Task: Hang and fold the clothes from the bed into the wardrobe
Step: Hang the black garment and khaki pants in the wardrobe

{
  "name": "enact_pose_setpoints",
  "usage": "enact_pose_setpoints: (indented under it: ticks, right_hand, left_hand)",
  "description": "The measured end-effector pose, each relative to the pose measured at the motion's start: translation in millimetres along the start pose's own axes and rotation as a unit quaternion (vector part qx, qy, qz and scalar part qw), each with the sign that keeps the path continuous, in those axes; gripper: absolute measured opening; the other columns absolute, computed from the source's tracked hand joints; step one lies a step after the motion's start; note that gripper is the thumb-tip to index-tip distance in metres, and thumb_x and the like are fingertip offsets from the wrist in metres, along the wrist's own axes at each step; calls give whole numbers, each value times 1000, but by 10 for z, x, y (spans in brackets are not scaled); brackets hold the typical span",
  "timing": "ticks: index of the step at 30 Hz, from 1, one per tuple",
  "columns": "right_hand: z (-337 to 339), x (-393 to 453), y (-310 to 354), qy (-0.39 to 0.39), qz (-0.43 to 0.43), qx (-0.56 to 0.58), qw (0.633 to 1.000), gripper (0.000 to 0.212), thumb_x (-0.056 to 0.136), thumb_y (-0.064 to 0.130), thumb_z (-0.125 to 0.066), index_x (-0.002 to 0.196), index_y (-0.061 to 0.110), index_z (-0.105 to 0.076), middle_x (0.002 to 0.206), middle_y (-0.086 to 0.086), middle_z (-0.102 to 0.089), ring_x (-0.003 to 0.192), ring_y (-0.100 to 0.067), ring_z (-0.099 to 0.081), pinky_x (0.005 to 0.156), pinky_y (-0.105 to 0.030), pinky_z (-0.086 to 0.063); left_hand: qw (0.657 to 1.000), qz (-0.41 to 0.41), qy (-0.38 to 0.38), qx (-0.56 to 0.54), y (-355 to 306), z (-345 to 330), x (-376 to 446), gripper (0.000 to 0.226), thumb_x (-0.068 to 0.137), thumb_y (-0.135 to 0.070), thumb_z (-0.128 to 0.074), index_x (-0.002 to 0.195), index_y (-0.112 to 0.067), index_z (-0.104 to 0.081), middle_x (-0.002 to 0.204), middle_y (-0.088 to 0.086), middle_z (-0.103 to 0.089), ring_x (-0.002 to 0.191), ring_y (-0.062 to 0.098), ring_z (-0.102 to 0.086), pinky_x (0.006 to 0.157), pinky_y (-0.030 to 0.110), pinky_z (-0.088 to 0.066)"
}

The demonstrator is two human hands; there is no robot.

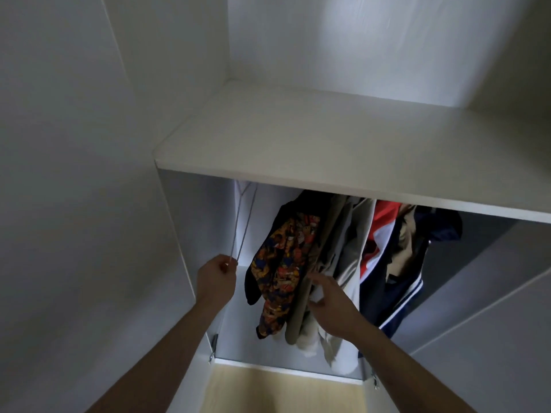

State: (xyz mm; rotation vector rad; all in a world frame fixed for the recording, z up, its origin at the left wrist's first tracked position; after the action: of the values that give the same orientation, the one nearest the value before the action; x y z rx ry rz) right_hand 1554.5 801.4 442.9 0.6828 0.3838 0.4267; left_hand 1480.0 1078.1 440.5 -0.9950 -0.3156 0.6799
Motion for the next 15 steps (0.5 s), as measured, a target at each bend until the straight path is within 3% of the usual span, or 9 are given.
enact_pose_setpoints:
  ticks: [4,6,8,10,12,15]
  right_hand:
    - [-182,-515,-182,-6,-31,29,999,57,97,16,-59,150,26,-40,147,0,-44,86,-1,-50,85,-21,-42]
    - [-288,-818,-290,-20,-41,48,998,55,97,14,-62,148,23,-43,143,0,-47,82,2,-49,85,-18,-43]
    - [-385,-1211,-424,-35,-54,76,995,52,97,12,-64,143,25,-45,137,0,-52,73,-2,-55,74,-13,-45]
    - [-472,-1675,-584,-44,-87,116,988,49,96,12,-66,138,29,-48,129,3,-57,64,-8,-57,64,-17,-48]
    - [-561,-2215,-770,-64,-134,157,976,46,96,14,-66,133,36,-50,126,8,-59,66,-7,-58,68,-25,-53]
    - [-709,-3046,-1006,-102,-198,190,956,45,95,14,-66,132,37,-53,124,12,-57,72,-8,-61,72,-26,-56]
  left_hand:
    - [998,43,34,-13,290,-20,-600,21,99,-28,-61,86,-16,-71,65,8,-68,61,29,-68,64,39,-59]
    - [995,72,64,-14,457,-57,-843,23,98,-30,-63,81,-16,-70,56,8,-64,47,22,-64,54,31,-55]
    - [990,95,99,-23,573,-99,-1073,31,97,-31,-64,73,-12,-66,49,6,-58,41,17,-58,50,27,-49]
    - [983,113,143,-17,652,-151,-1324,36,98,-32,-65,74,-4,-65,49,5,-53,42,17,-56,51,26,-48]
    - [974,124,191,6,715,-207,-1629,36,98,-34,-63,86,0,-71,49,5,-54,45,19,-58,51,26,-49]
    - [958,120,253,56,795,-274,-2136,31,100,-33,-61,86,-8,-73,55,1,-59,53,18,-60,54,25,-49]
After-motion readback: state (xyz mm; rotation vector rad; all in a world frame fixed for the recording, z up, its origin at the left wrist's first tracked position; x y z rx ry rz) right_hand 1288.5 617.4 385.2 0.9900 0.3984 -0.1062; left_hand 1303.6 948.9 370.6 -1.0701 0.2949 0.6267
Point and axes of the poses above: each hand's wrist, its own x-axis towards the middle knuckle, its own z-axis out of the back of the hand, y = z × x, the point moved 7 cm from there along x, towards the middle knuckle
